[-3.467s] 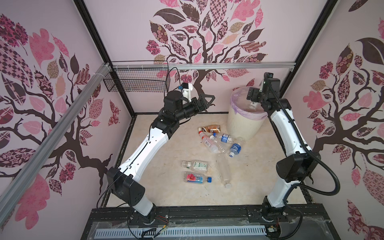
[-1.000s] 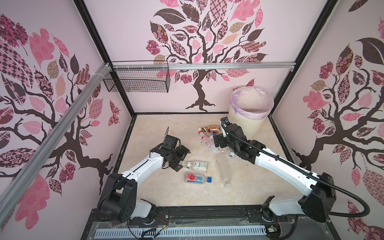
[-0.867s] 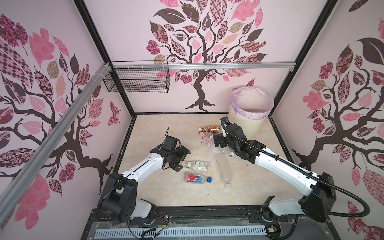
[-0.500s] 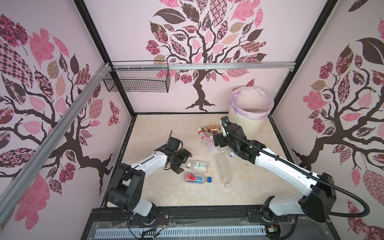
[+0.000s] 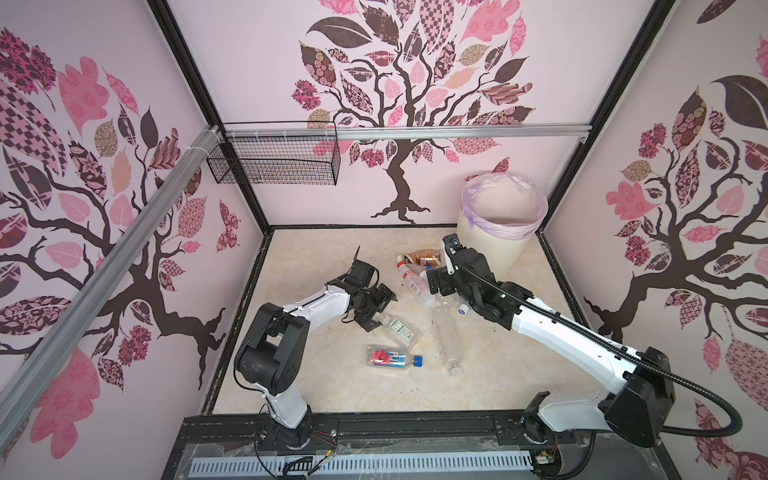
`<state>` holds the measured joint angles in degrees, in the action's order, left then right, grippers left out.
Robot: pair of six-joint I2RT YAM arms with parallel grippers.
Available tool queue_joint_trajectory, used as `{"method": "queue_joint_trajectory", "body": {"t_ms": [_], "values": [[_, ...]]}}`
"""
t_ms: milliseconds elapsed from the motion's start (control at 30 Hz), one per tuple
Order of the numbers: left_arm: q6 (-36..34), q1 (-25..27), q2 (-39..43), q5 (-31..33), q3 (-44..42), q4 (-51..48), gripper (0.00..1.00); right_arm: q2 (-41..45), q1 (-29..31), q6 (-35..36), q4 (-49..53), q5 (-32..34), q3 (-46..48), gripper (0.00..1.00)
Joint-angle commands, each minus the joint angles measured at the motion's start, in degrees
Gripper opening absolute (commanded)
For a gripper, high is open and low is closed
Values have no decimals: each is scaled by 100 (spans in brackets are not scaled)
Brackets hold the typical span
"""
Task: Throw the plastic bottles in the bin
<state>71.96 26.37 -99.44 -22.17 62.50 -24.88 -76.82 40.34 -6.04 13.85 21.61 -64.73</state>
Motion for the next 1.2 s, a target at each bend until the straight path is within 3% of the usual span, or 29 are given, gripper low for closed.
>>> {"method": "queue_joint_trajectory", "body": {"t_ms": [0,467,700,967,1167], "values": [[-90,154,-186,24,538,106,98,222,13,-46,-66,-7,22,99],[-151,417,-827,-83,1508,133,98,272,12,-11,-163,28,143,99],[-776,313,-766,-103,1903,-317,98,315,15,11,-197,71,214,99],[-1875,-68,20,225,1871,-1511,98,378,15,16,-219,132,290,100],[-1760,-79,996,209,1227,-1721,98,269,15,-102,-312,18,236,100]]}}
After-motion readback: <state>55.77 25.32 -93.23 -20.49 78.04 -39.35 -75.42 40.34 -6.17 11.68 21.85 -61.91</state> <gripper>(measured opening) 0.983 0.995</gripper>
